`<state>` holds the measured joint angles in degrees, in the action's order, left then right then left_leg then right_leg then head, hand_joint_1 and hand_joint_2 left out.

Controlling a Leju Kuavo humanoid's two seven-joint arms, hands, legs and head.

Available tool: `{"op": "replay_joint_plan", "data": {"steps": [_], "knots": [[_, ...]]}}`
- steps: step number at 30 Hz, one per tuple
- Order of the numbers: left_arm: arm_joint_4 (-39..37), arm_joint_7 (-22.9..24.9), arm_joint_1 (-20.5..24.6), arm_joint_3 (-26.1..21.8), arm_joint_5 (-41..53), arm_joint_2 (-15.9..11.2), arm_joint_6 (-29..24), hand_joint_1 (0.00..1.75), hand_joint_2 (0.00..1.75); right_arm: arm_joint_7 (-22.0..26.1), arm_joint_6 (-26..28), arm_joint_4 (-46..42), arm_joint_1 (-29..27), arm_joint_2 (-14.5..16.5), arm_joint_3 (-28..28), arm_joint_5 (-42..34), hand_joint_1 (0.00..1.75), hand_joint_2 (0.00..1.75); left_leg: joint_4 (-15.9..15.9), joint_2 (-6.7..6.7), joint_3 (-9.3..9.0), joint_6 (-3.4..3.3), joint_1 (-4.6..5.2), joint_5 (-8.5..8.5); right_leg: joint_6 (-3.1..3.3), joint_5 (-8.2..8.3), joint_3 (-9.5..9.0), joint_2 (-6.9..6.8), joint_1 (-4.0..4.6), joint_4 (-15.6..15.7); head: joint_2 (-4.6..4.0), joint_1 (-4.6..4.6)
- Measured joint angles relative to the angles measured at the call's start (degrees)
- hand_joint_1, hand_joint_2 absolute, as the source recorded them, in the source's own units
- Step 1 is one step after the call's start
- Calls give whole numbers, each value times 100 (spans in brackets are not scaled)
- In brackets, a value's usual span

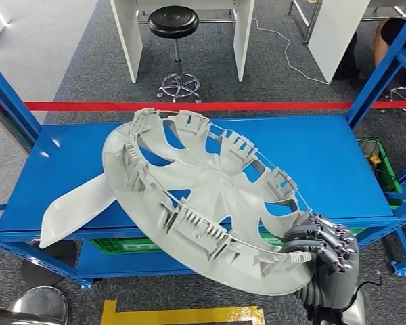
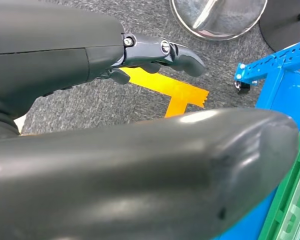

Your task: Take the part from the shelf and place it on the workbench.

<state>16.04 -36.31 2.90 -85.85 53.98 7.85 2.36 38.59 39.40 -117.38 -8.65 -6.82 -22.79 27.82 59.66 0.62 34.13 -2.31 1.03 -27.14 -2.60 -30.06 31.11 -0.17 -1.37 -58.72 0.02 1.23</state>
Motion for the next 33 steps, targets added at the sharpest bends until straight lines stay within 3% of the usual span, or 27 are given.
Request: {"op": "replay_joint_plan", "data": {"steps": [2, 5, 6, 7, 8, 10, 11, 13, 15, 17, 20, 22, 23, 24, 26, 27, 29, 33], "knots": [[0, -6, 5, 0, -3, 1, 0, 0, 0, -4, 1, -2, 8, -18, -9, 2, 175, 175, -119, -19, -56, -70, -32, 59, -26, -113, 72, 5, 8, -136, -1, 13], [-1, -8, 9, 0, -5, 2, -2, 0, 0, -11, 1, -3, 24, -59, -29, 4, 175, 175, -177, -43, -81, -116, -45, 93, -41, -571, 538, 13, 14, -1073, 0, 35], [-1, -7, 8, 0, -7, 3, -2, 0, 0, -15, 1, -2, 21, -73, -35, 5, 175, 175, -175, -46, -78, -115, -45, 91, -50, -652, 692, 12, 12, -1365, -1, 36], [-1, -7, 7, 0, -7, 6, -2, 0, 0, -19, 1, -1, 16, -86, -41, 5, 175, 175, -170, -49, -79, -110, -46, 88, -57, -630, 769, 10, 9, -1488, -1, 36], [-1, -5, 7, 0, -9, 9, -2, 0, 0, -22, 1, -1, 13, -98, -46, 6, 175, 175, -161, -50, -81, -100, -51, 81, -63, -494, 736, 7, 5, -1384, -1, 36], [-1, 0, 7, 0, -11, 15, -2, 0, 0, -23, 1, 0, 15, -119, -59, 8, 175, 175, -117, -49, -81, -50, -67, 49, -73, -105, 424, -17, -9, -708, -1, 37], [-1, 3, 7, 0, -13, 15, -3, 0, 0, -25, 1, -1, 19, -124, -67, 9, 175, 175, -72, -49, -70, -13, -62, 25, -65, 11, 266, -29, -9, -372, -1, 44], [0, 8, 2, -1, -15, 10, -6, 0, 0, -30, 1, -2, 23, -128, -79, 9, 175, 175, -17, -49, -41, 60, -42, 5, -4, 42, 122, -34, 5, -95, -1, 44], [0, 11, -1, -1, -18, 4, -10, 0, 0, -39, 1, -3, 16, -133, -81, 9, 175, 175, -9, -55, -24, 118, -39, 13, 87, 62, 120, -10, 11, -93, 0, 36], [0, 12, 3, -1, -21, 2, -13, 0, 0, -43, 1, -3, 17, -135, -79, 9, 175, 175, 111, -55, 16, 182, -54, -91, 149, 87, 119, -3, -6, -76, 0, 17], [0, 13, 3, -2, -21, 8, -15, 0, 0, -41, 1, -3, 25, -135, -78, 16, 175, 175, 997, -51, 380, 277, -93, -587, 210, 89, 111, -6, -15, -67, -2, -21], [0, 19, -4, -2, -21, 9, -22, 0, 0, -39, 1, -3, 12, -135, -78, 36, 175, 175, 1493, -51, 597, 298, -110, -730, 220, 82, 106, -3, -9, -69, -2, -23], [0, 22, -6, -2, -21, 10, -27, 0, 0, -39, 1, -2, 5, -135, -78, 47, 175, 175, 1457, -51, 580, 294, -113, -641, 221, 79, 98, 2, -8, -70, -1, -23], [0, 26, -7, -2, -21, 10, -31, 0, 0, -39, 1, -2, -1, -134, -78, 55, 175, 175, 1218, -51, 471, 281, -114, -459, 220, 74, 87, 8, -8, -70, -1, -23], [0, 30, -3, -2, -21, 11, -34, 0, 0, -39, 1, -1, -6, -133, -78, 72, 175, 175, 513, -46, 143, 240, -106, -92, 201, 60, 66, 19, 0, -70, -1, -22], [0, 30, 1, -2, -20, 13, -34, 0, 0, -39, 1, -1, -6, -133, -78, 82, 175, 175, 222, -44, 16, 216, -96, -8, 181, 57, 72, 24, 9, -72, -2, -23], [0, 36, 1, -2, -20, 25, -34, 0, 0, -44, 1, -1, -10, -133, -79, 101, 175, 175, -13, -40, -67, 201, -87, -15, 170, 52, 103, 28, 34, -83, -1, -17], [0, 42, -19, -2, -22, 40, -35, 0, 0, -46, 1, 1, -22, -133, -82, 120, 175, 175, -45, -35, -61, 190, -79, -19, 164, 75, 90, 22, 29, -30, -1, -14]]}}
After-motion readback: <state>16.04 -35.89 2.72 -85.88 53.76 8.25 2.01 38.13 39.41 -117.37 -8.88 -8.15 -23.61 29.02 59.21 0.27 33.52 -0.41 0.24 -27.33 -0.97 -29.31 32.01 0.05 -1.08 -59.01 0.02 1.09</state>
